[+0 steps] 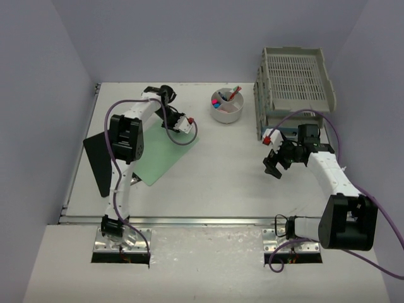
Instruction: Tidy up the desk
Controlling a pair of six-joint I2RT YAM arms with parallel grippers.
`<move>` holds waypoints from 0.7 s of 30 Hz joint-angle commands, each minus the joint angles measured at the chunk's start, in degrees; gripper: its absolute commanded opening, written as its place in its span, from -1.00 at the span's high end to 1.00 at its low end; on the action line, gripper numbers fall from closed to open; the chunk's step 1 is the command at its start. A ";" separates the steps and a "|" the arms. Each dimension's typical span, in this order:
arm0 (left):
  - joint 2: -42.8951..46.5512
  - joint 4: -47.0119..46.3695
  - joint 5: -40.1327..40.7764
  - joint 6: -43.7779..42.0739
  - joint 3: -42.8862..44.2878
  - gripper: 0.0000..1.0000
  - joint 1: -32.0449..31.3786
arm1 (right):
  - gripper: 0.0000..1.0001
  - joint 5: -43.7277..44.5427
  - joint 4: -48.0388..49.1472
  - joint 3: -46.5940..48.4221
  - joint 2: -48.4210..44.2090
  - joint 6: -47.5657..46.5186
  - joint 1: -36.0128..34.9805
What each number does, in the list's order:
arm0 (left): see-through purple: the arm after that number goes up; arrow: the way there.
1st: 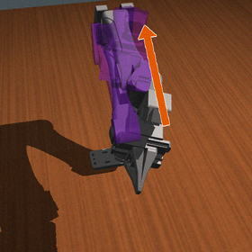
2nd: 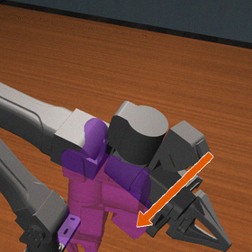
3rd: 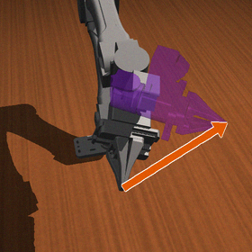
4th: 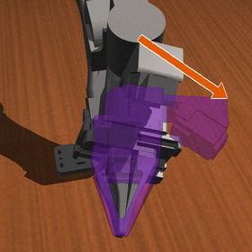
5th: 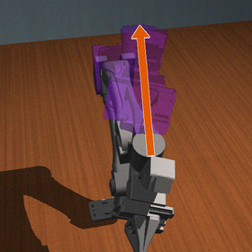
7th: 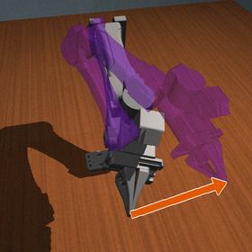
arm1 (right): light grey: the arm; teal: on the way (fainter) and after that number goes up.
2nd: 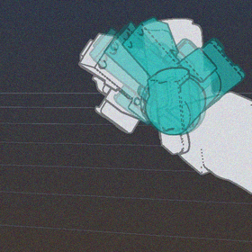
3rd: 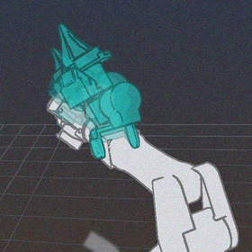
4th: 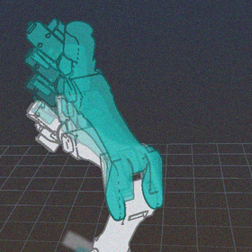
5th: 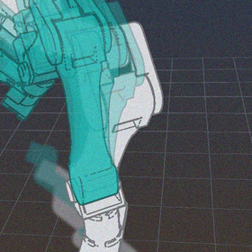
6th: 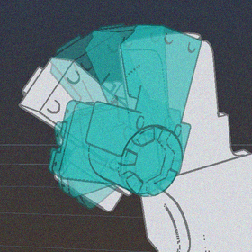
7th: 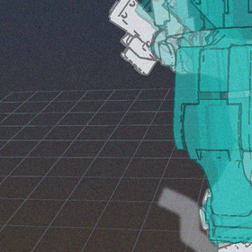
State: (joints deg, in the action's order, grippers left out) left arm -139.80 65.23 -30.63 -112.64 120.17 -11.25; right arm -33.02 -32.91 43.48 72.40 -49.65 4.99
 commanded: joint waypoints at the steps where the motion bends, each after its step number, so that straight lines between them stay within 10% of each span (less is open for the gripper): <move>1: -3.53 4.56 5.58 -12.32 0.44 0.55 -1.24 | -0.95 -1.46 -0.49 2.92 -0.88 0.58 -0.25; 8: -4.48 2.70 9.13 -12.06 -0.08 0.98 -3.82 | -0.94 -1.34 -0.22 1.68 -2.36 -0.52 -0.25; 21: 17.35 -9.61 6.29 -21.45 -23.57 1.00 -11.00 | -0.93 -4.47 1.18 2.34 -5.09 4.09 -0.25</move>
State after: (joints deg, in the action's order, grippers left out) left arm -130.04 55.49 -19.79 -113.98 103.65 -17.77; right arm -33.88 -33.39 44.10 69.67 -48.36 4.99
